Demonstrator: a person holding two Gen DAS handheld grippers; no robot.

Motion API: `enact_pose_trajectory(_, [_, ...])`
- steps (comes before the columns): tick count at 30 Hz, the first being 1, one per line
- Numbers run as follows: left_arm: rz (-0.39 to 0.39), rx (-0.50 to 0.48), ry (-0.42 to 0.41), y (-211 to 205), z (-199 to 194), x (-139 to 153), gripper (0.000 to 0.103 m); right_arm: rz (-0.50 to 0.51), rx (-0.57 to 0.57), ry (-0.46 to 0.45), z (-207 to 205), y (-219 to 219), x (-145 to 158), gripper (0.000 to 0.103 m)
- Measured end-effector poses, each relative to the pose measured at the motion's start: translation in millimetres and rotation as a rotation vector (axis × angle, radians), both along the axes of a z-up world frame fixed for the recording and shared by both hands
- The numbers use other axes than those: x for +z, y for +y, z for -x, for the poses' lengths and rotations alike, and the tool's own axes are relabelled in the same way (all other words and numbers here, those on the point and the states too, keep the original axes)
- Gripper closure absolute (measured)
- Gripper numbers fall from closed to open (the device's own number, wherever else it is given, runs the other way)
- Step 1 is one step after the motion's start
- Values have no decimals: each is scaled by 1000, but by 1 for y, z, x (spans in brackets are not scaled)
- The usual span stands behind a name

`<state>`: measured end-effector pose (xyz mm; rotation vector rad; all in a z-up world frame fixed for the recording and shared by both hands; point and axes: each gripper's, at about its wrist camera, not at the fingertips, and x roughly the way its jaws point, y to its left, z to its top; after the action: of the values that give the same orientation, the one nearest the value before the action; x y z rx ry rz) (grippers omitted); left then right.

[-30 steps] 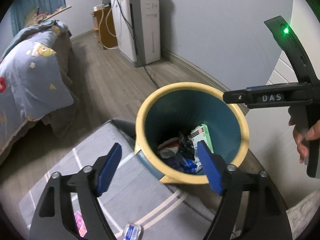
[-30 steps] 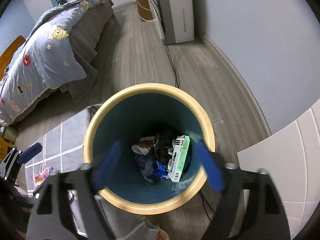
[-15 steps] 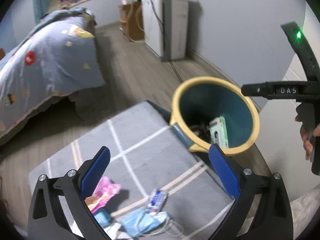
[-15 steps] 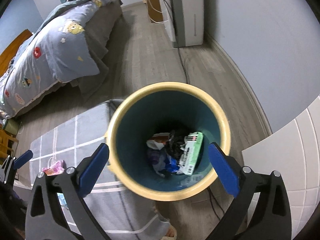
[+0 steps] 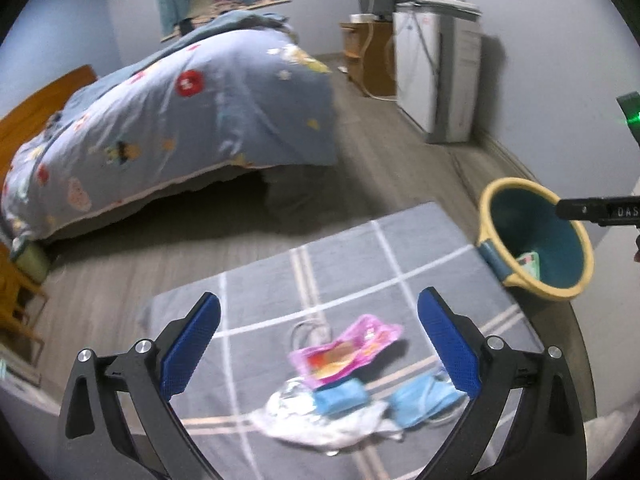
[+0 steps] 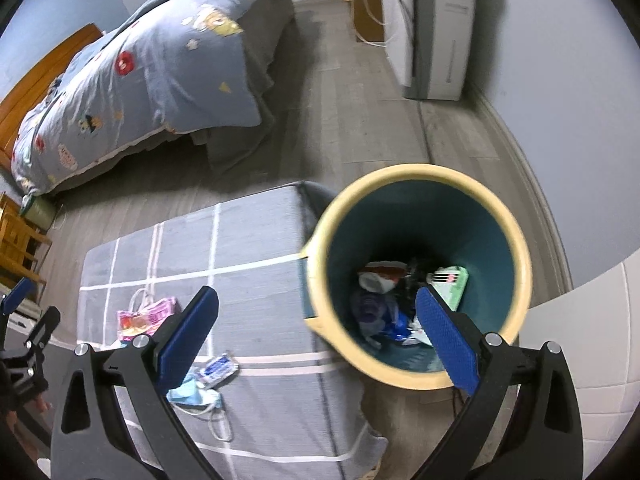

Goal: Collect trash
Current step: 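Move both tools back over the remaining trash on the mat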

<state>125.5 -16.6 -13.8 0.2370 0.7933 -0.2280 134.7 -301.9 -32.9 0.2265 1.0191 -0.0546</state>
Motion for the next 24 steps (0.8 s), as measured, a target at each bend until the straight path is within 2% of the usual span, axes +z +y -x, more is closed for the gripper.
enact_pose_trajectory(2, [13, 19, -13, 15, 1, 3, 5, 8, 30, 10, -4, 14, -2, 6])
enact_pose_trajectory(4, [35, -2, -48, 26, 7, 7, 5, 27, 60, 15, -7, 28, -2, 6])
enact_pose_trajectory(9, [28, 20, -89, 43, 16, 10, 5, 49, 125, 26, -9, 63, -3, 6])
enact_pose_trajectory(13, [84, 38, 24, 60, 22, -1, 5, 46, 147, 42, -5, 87, -9, 6])
enact_pose_trajectory(14, [76, 47, 42, 63, 23, -5, 5, 45, 149, 45, -3, 92, -11, 6])
enact_pose_trajectory(18, [37, 54, 79, 71, 31, -18, 5, 58, 148, 57, 7, 109, -19, 6])
enact_pose_trajectory(24, [20, 94, 119, 99, 31, -42, 5, -4, 100, 92, 18, 121, -45, 6])
